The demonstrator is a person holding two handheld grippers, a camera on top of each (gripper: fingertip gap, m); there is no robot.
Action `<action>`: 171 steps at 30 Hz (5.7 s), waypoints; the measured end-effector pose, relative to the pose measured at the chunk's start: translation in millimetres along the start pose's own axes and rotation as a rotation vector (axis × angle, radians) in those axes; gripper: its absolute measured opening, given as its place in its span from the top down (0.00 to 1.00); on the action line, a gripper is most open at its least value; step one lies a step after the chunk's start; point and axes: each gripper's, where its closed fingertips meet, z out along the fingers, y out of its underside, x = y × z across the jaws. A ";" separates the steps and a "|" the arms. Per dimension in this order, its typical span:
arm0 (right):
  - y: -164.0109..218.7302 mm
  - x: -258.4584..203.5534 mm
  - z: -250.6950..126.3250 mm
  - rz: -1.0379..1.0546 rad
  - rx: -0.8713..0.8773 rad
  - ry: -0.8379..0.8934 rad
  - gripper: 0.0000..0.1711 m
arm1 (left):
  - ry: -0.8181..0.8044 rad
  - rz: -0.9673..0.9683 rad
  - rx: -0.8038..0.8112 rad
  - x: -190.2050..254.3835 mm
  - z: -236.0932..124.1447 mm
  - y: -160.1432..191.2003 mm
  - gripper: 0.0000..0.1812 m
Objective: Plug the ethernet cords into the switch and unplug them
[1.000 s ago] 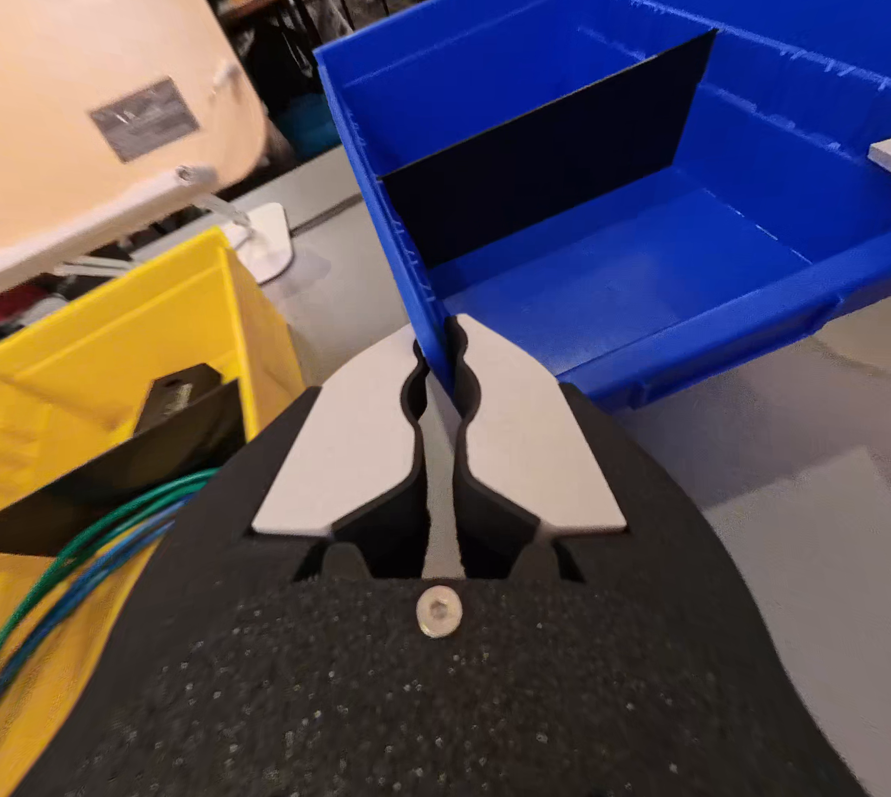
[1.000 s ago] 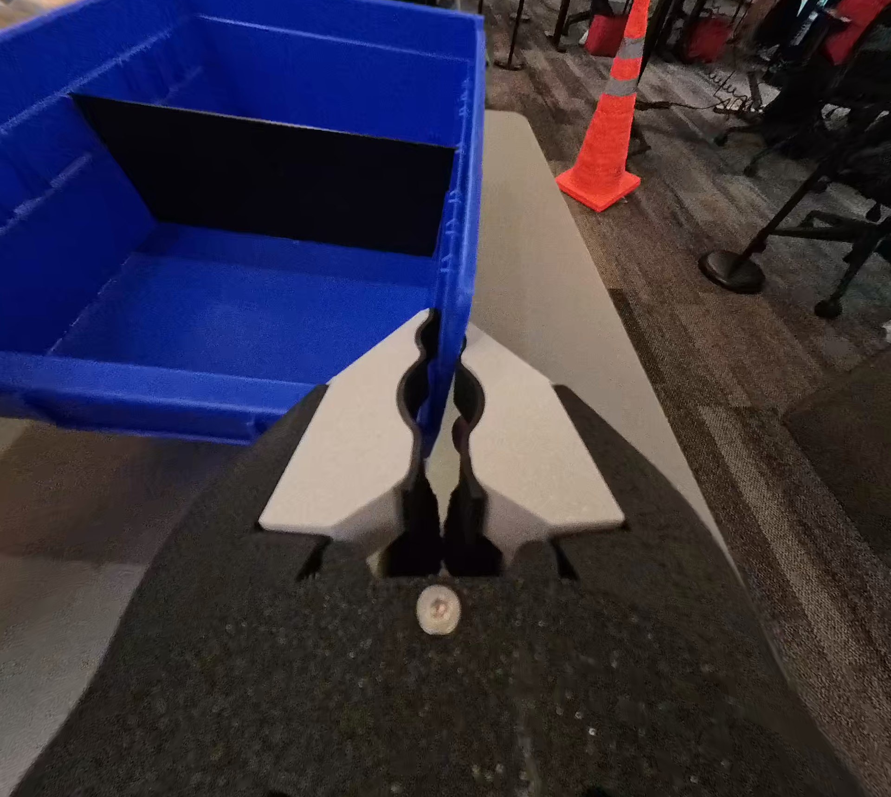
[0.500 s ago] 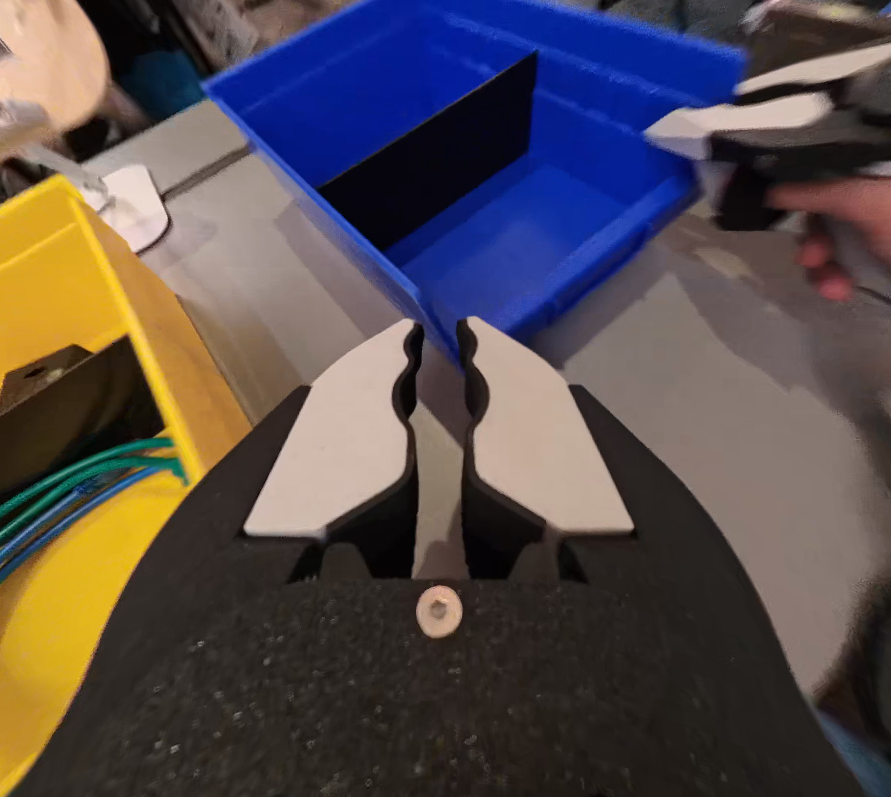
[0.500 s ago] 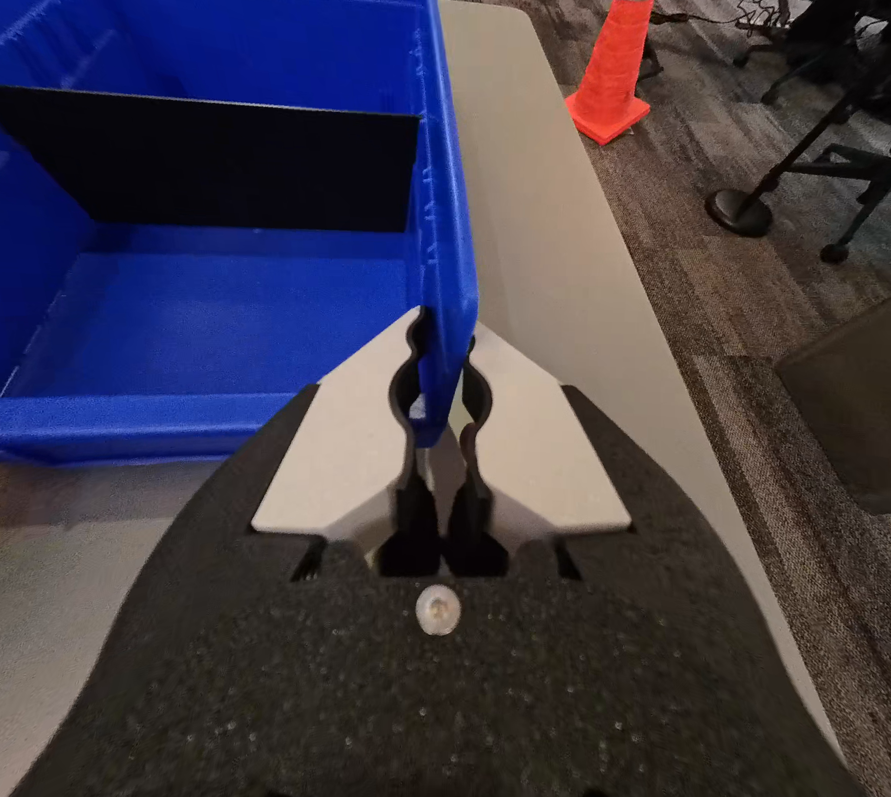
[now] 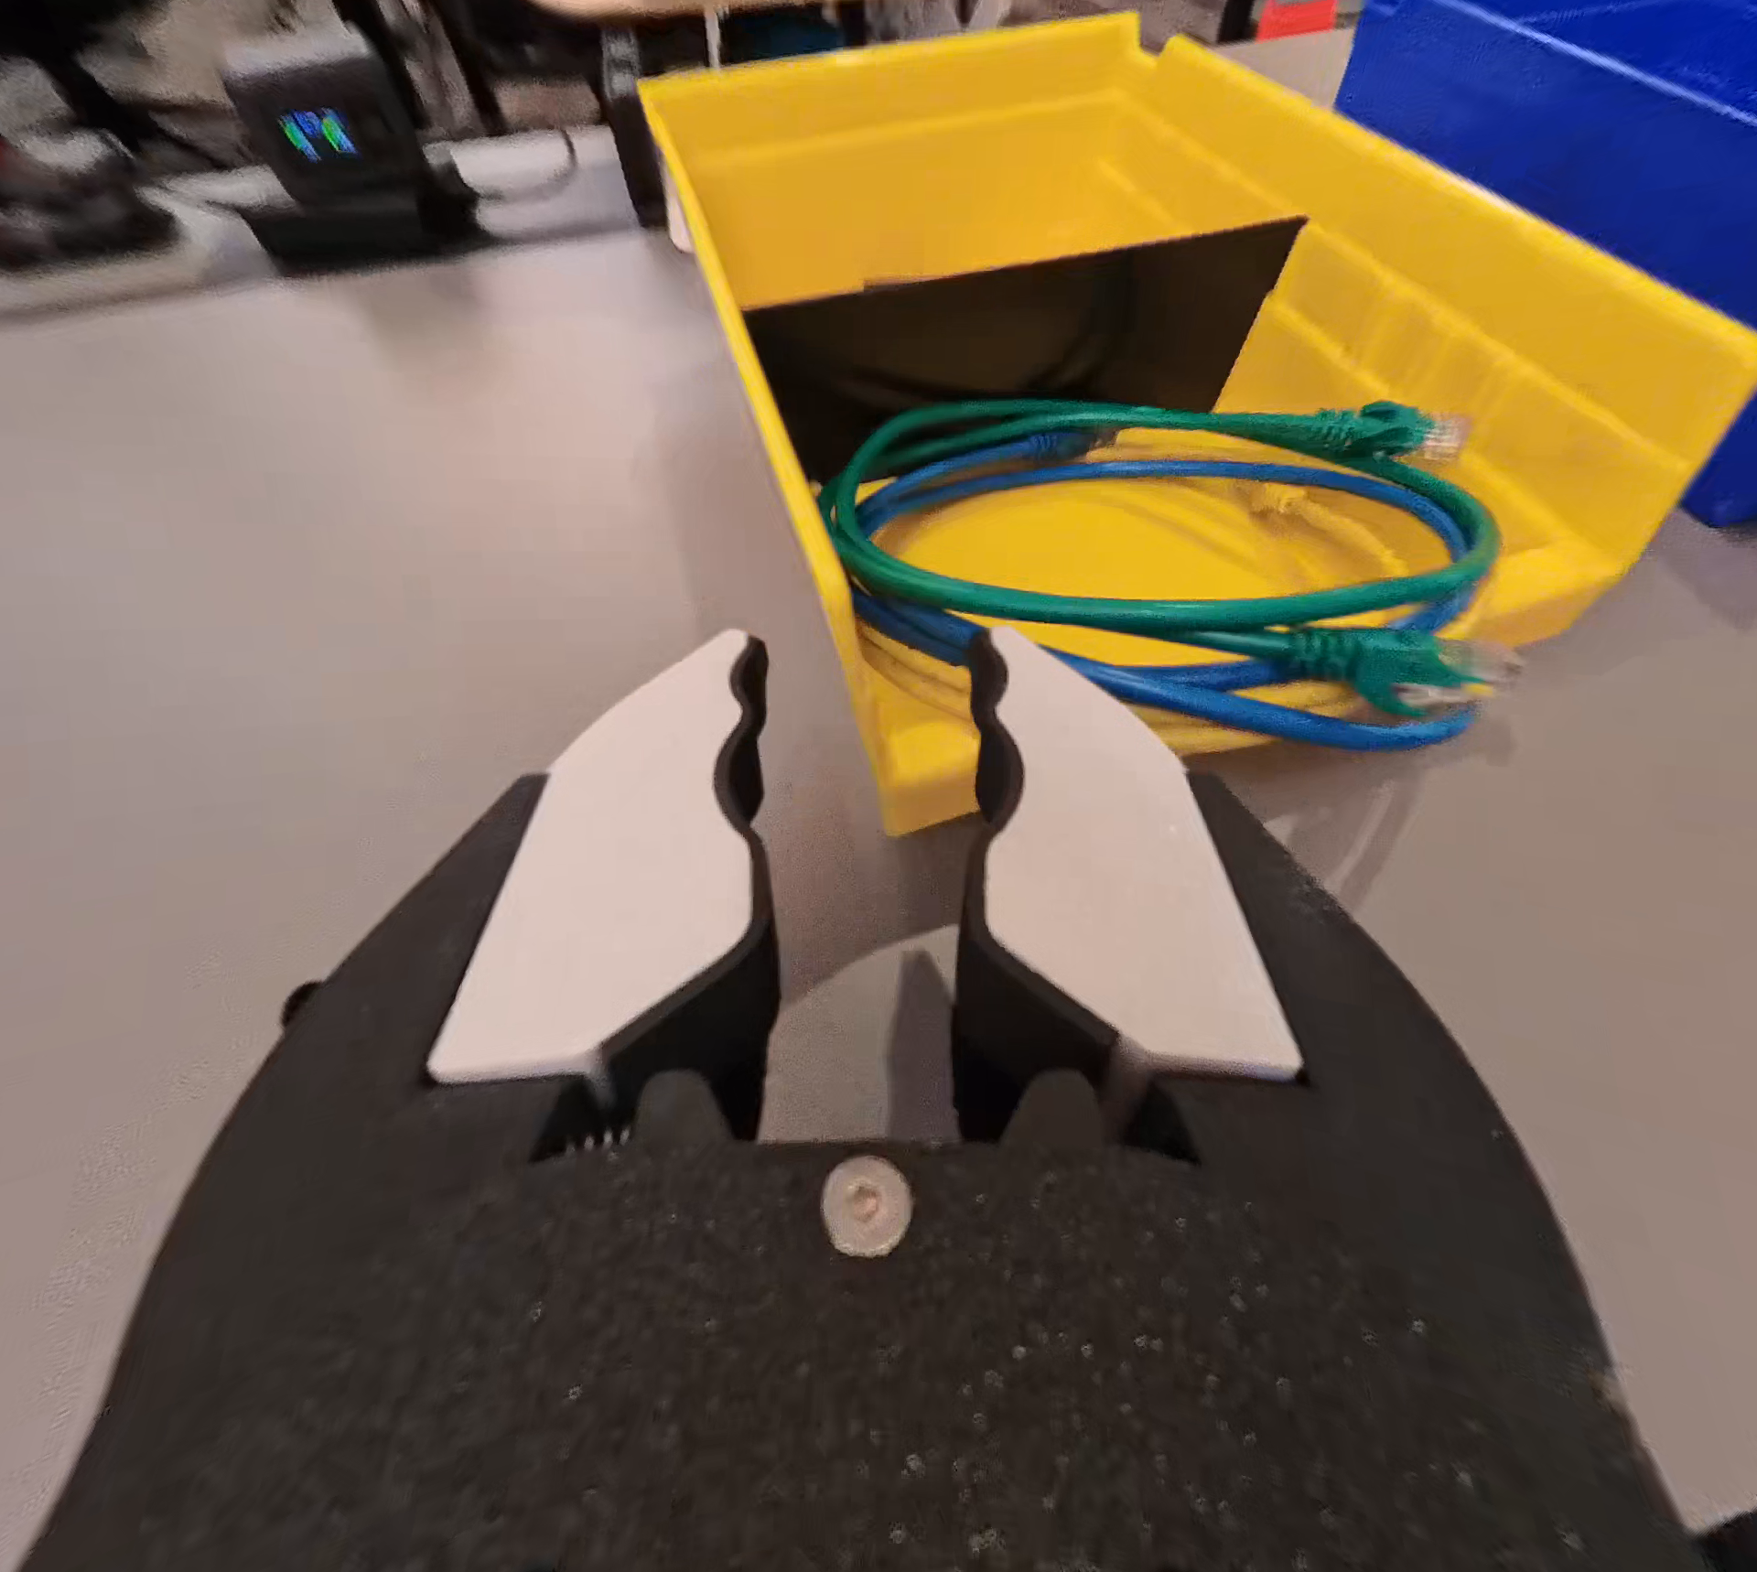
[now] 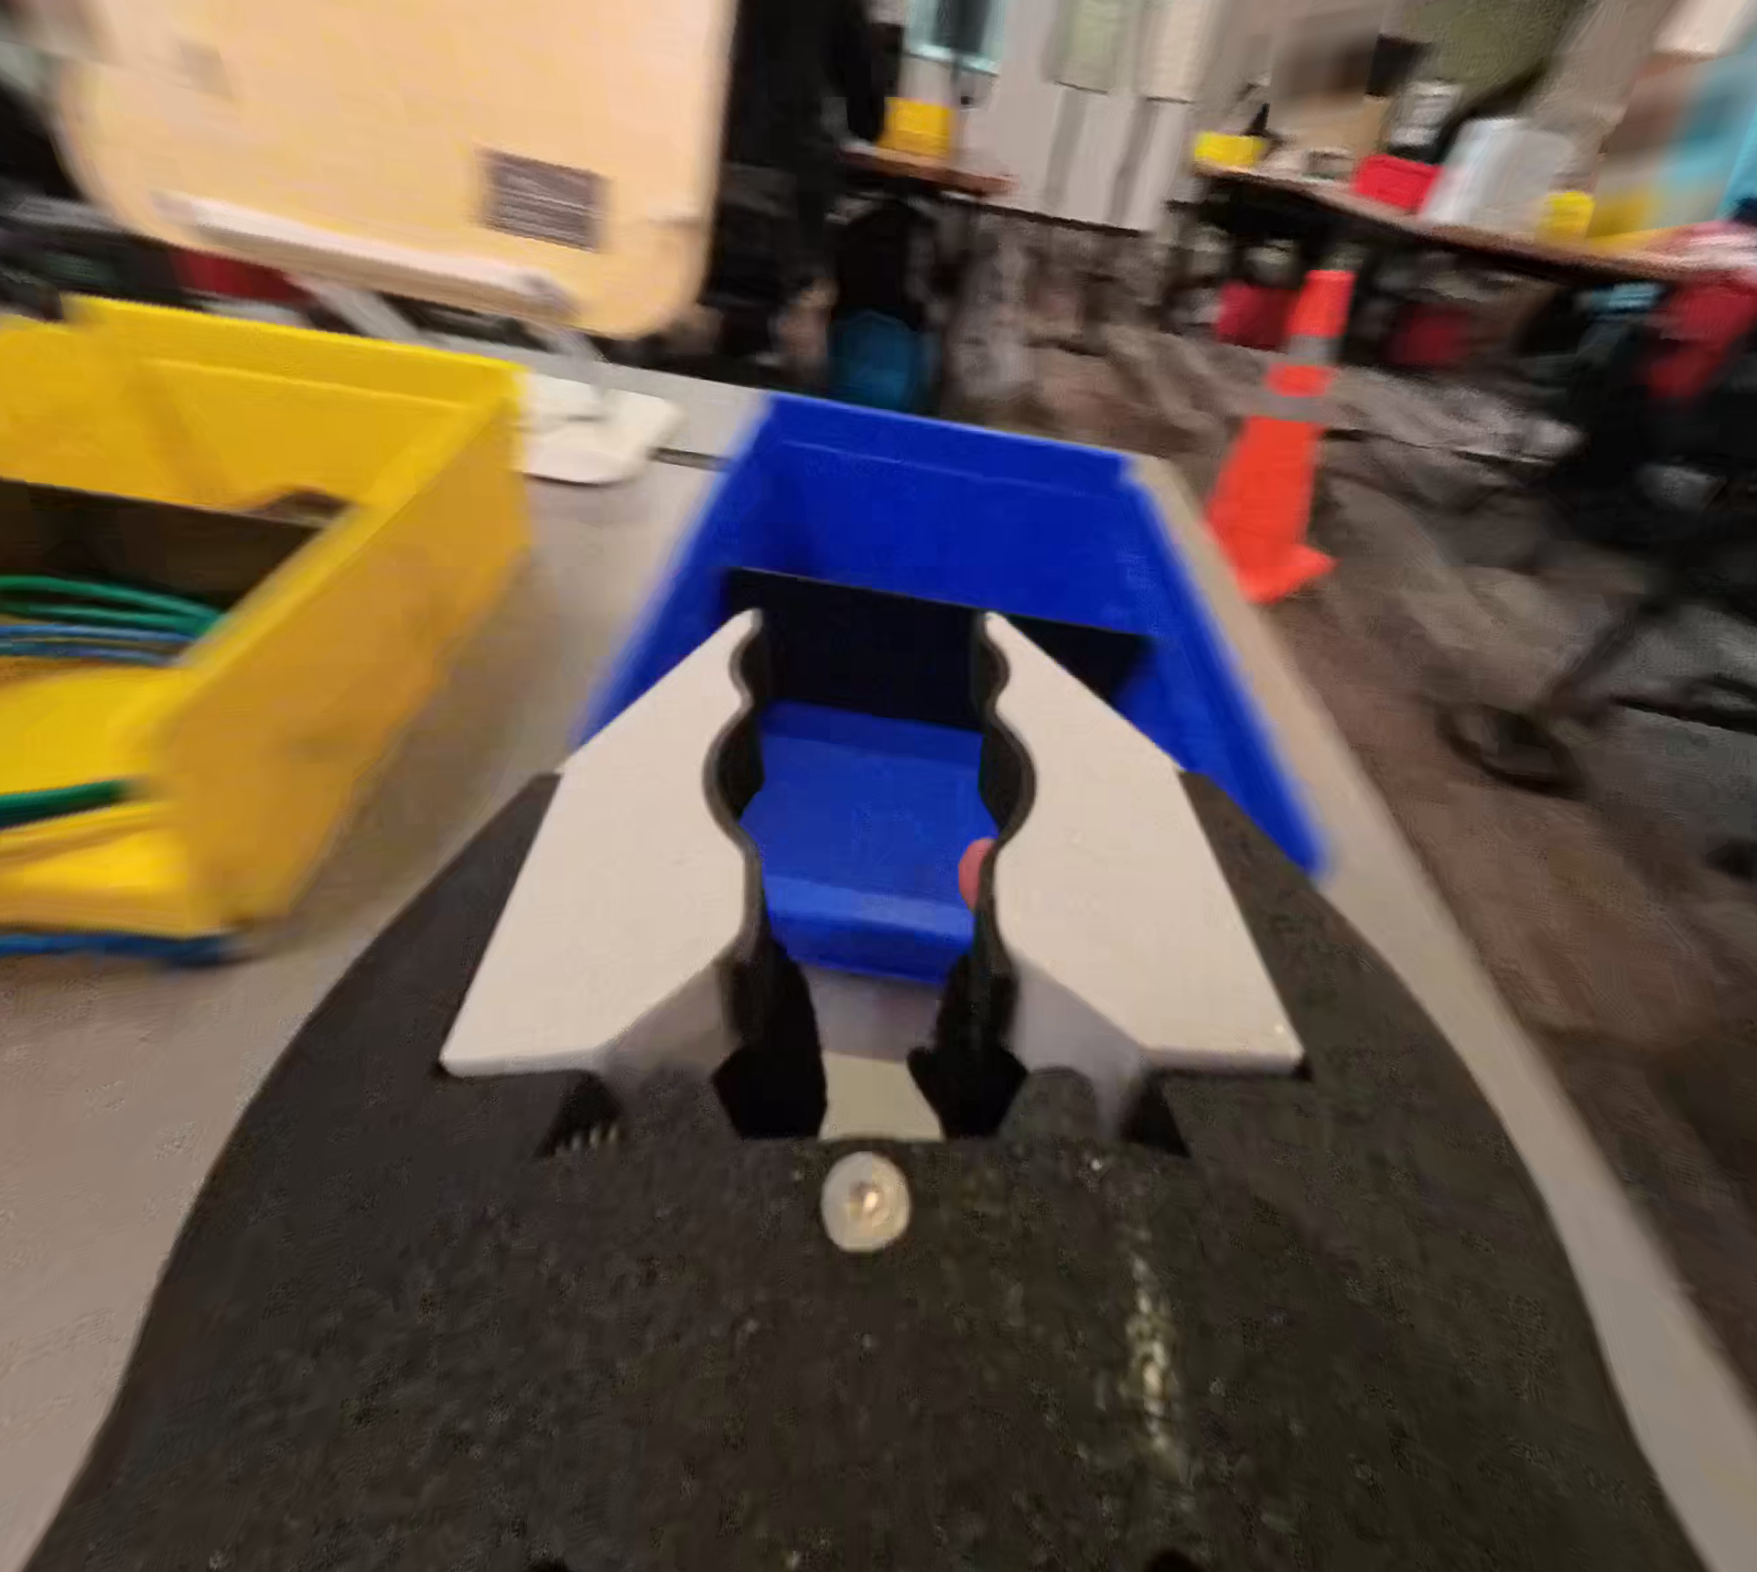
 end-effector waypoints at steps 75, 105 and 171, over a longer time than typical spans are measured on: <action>81.1 -27.4 18.8 0.206 -0.073 -0.133 0.77 | -0.292 -0.308 -0.008 -304.8 -49.0 41.7 0.91; 106.6 -3.3 19.3 0.217 -0.217 -0.042 0.76 | -0.049 -0.301 -0.029 -151.4 -60.2 36.8 0.87; 99.9 -42.4 9.2 0.239 -0.197 -0.203 0.76 | 0.149 0.287 -0.697 -244.4 110.8 -66.2 0.81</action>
